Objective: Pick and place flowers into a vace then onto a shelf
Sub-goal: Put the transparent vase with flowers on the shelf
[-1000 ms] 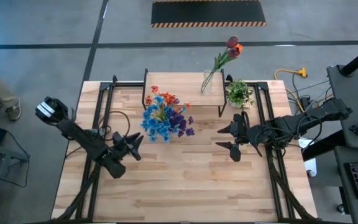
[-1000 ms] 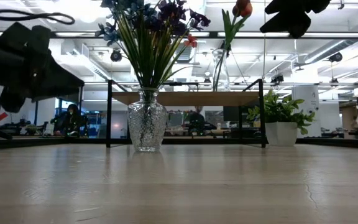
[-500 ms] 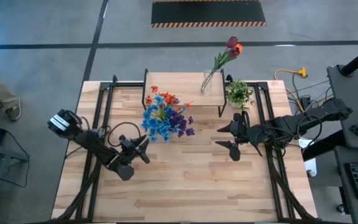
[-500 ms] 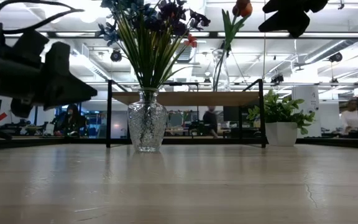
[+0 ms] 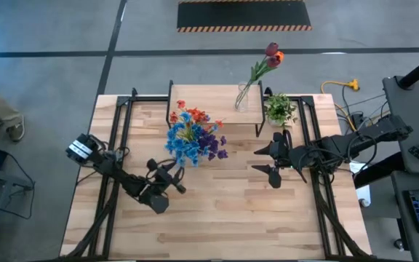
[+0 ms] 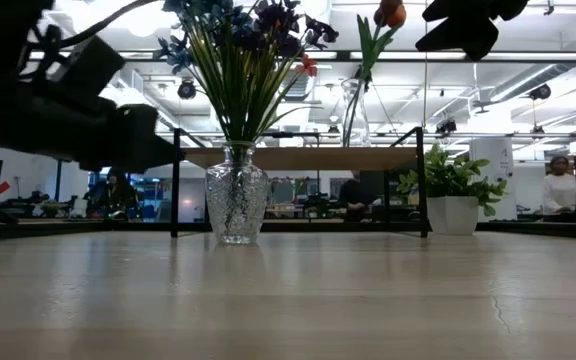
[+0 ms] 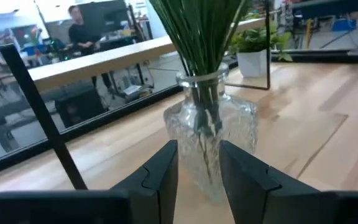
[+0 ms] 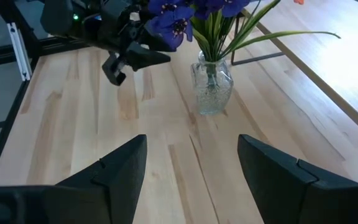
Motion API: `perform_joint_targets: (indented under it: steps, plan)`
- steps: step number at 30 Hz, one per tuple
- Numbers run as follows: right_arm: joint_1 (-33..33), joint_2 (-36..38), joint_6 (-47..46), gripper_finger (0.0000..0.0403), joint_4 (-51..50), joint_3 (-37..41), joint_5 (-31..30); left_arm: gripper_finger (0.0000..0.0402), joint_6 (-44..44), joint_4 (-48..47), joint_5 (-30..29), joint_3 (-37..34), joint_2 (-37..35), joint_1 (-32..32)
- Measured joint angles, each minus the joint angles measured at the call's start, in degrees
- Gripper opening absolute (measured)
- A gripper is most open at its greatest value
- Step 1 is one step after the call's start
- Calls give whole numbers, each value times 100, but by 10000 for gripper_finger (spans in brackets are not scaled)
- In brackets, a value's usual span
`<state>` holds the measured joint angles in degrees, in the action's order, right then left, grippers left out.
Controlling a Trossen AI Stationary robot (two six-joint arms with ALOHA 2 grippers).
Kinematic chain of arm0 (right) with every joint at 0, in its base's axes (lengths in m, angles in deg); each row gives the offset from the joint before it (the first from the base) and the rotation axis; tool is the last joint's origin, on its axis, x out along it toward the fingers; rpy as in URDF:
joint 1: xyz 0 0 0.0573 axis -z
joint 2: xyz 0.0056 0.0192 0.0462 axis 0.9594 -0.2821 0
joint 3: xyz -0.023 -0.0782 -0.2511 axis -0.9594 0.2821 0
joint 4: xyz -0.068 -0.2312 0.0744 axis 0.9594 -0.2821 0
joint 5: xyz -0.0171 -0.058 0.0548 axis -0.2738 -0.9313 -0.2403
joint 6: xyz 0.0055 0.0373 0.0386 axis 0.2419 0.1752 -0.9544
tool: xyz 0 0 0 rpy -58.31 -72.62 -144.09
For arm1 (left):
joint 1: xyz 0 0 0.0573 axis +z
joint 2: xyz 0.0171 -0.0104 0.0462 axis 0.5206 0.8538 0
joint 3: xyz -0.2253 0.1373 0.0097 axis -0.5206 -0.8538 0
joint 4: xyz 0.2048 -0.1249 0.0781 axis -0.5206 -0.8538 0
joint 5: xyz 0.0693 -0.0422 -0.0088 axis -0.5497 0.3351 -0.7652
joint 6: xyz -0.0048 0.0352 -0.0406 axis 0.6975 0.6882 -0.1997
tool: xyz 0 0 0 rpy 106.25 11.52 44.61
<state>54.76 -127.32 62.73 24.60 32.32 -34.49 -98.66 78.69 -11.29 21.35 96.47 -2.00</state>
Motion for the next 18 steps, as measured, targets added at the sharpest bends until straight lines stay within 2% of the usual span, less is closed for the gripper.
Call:
perform_joint_targets:
  steps: [6, 10, 13, 18]
  plan:
    - [0, 0, 0, 242, -9, 0, 1, 100, -1003, 19, 25, 114, -43, 195]
    - [2, 0, 10, 242, -22, 0, 2, 111, -1198, 19, 31, 95, -41, 245]
    - [2, 0, 34, 242, -26, 4, 2, 134, -1198, 16, 36, 102, -39, 268]
    - [2, 0, 56, 242, -55, 26, 18, 197, -1199, 16, 40, 109, -37, 269]
